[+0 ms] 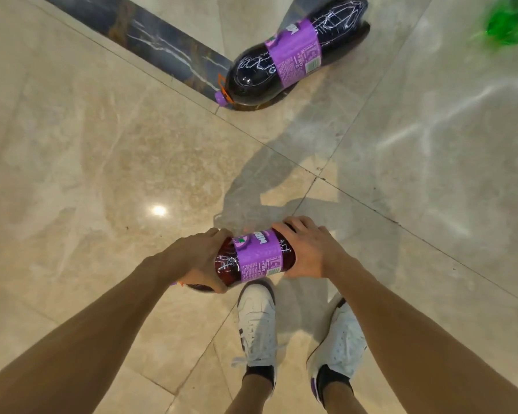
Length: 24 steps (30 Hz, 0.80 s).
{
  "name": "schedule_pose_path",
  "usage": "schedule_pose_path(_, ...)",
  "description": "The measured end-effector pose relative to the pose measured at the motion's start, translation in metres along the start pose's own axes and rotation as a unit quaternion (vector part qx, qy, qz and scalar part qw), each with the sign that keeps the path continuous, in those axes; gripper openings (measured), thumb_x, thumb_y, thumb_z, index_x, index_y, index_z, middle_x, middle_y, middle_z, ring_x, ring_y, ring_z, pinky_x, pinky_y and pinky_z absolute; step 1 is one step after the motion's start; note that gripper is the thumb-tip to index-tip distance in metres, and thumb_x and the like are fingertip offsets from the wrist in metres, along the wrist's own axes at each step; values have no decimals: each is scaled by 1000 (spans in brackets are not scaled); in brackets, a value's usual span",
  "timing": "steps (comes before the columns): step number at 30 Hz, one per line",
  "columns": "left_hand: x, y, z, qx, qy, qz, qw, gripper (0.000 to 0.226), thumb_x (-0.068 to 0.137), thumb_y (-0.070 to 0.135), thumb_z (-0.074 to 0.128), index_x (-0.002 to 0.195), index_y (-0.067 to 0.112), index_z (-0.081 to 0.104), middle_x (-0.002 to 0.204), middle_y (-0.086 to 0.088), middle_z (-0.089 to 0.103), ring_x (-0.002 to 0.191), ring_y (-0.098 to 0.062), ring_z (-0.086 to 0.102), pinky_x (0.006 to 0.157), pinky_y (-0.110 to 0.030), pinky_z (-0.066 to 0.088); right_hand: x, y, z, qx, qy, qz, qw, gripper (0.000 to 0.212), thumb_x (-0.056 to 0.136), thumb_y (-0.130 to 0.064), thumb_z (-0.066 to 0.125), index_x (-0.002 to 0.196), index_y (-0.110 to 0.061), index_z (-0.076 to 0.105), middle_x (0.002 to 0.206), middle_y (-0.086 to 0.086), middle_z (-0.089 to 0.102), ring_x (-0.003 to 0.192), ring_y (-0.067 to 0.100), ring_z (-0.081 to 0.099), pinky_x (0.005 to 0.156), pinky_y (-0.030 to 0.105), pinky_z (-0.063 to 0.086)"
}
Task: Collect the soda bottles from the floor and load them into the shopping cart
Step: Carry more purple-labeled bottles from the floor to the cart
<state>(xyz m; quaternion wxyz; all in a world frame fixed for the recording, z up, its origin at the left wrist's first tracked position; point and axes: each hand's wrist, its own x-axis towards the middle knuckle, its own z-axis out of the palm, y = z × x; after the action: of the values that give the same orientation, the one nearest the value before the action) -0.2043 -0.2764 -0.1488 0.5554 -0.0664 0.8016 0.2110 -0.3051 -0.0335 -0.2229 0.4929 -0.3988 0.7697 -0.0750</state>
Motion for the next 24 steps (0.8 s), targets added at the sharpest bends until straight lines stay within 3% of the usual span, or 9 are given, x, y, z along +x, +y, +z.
schedule_pose_path(5, -22, 18, -23, 2, -8, 16, 1000, 100, 58, 53, 87, 140, 30, 34, 120, 8, 54, 96, -14, 62, 83, -33, 58, -32, -10, -22, 1, 20, 14, 1000, 104, 70, -58, 86, 152, -32, 28, 143, 0, 43, 136, 27, 41, 101, 54, 51)
schedule_pose_path(9, -86, 68, -67, 16, -4, 41, 999, 100, 61, 49, 88, 143, 28, 35, 121, 8, 53, 99, -12, 61, 85, -29, 56, -111, -29, -77, 2, 48, 36, 998, 100, 69, -58, 83, 151, -33, 30, 142, -1, 43, 134, 27, 42, 99, 55, 52)
schedule_pose_path(15, -261, 188, -160, 78, 20, 100, 992, 99, 60, 59, 85, 141, 29, 36, 116, 8, 54, 96, -11, 61, 79, -27, 52, -310, -89, -205, 16, 101, 78, 992, 102, 69, -62, 82, 152, -33, 31, 142, 0, 45, 133, 28, 43, 98, 57, 52)
schedule_pose_path(24, -495, 364, -281, 163, 94, 173, 967, 104, 56, 57, 88, 142, 32, 34, 124, 9, 53, 108, -14, 58, 93, -36, 53, -587, -169, -362, 0, 225, 145, 963, 104, 68, -58, 84, 153, -30, 33, 143, 0, 45, 132, 28, 43, 95, 50, 53)
